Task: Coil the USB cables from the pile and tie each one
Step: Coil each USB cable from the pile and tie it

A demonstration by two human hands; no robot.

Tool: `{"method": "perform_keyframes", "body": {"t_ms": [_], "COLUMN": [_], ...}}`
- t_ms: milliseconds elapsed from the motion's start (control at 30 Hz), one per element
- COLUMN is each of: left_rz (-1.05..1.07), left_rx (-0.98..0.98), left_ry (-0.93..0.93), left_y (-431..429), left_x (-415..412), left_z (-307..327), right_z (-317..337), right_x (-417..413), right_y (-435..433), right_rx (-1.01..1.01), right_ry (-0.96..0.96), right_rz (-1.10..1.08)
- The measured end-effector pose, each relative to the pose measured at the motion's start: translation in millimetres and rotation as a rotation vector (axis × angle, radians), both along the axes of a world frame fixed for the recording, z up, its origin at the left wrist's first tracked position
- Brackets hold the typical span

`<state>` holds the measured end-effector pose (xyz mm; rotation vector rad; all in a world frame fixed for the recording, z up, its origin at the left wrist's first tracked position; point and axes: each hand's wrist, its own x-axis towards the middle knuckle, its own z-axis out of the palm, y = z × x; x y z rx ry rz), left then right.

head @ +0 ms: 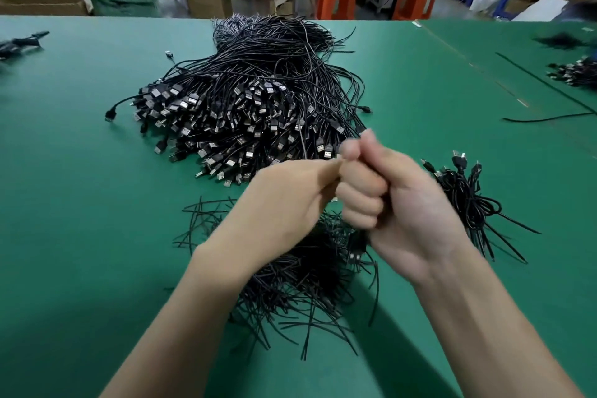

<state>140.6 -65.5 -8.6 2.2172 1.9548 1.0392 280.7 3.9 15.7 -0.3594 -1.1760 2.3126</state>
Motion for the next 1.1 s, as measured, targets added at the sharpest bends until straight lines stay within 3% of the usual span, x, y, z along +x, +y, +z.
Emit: {"method": "perform_keyframes", "body": {"t_ms": [100,167,300,367,433,500,600,667,767,867,933,1000,1033,1100], "left_rz": [-0.010,-0.017,0.002,0.035,0.064,0.095,0.079,0.015,-0.099,-0.076,-0.010,0.022,0.024,0.033], "left_rx": [-0.036,-0.069,-0.027,0.010,0.082,0.181,0.231,0.183,0.041,-0.084,-0.060,-0.031,-0.002,0.077], "left_ry": [0.037,0.059,0.108,0.139,0.093,-0.044,-0.220,-0.299,-0.405,-0.294,-0.095,-0.029,-0.032,-0.039], "left_y": [1.3,-1.0,-10.3,-15.2,-21.3,-23.9,-16.1,-8.9,-4.7,-1.5,-2.1,-5.9,-9.2,-15.0], "left_x": [10.0,10.6,2.0,-7.4,-18.3,-29.8,-33.9,-23.7,-6.2,3.0,2.8,-3.9,-9.3,-18.5], "left_z": [-2.2,2.5,21.9,28.5,34.1,35.4,26.7,16.5,9.2,4.5,7.6,15.8,19.9,27.5], "right_z": [6.1,7.0,-0.2,-6.9,-13.5,-14.5,-10.0,-5.8,7.7,13.5,10.0,3.4,1.2,-1.9], "right_x": [-3.6,-2.9,-4.7,-8.2,-7.8,-5.3,-0.6,0.0,-2.7,-5.0,-5.1,-2.3,0.3,2.6], "right_y": [8.6,14.2,18.6,13.3,10.3,4.8,-6.7,-9.1,-5.6,1.7,3.1,4.8,5.5,8.3], "right_rx": [0.139,0.351,1.019,1.247,1.199,0.843,0.267,0.108,0.010,0.286,0.619,1.008,1.150,1.183], "right_ry": [0.051,0.010,-0.360,-0.545,-0.613,-0.528,-0.159,0.071,0.265,0.170,-0.022,-0.241,-0.344,-0.500], "right_rz": [-0.257,-0.376,-0.580,-0.550,-0.426,-0.146,0.291,0.345,0.146,-0.208,-0.397,-0.580,-0.630,-0.553]}}
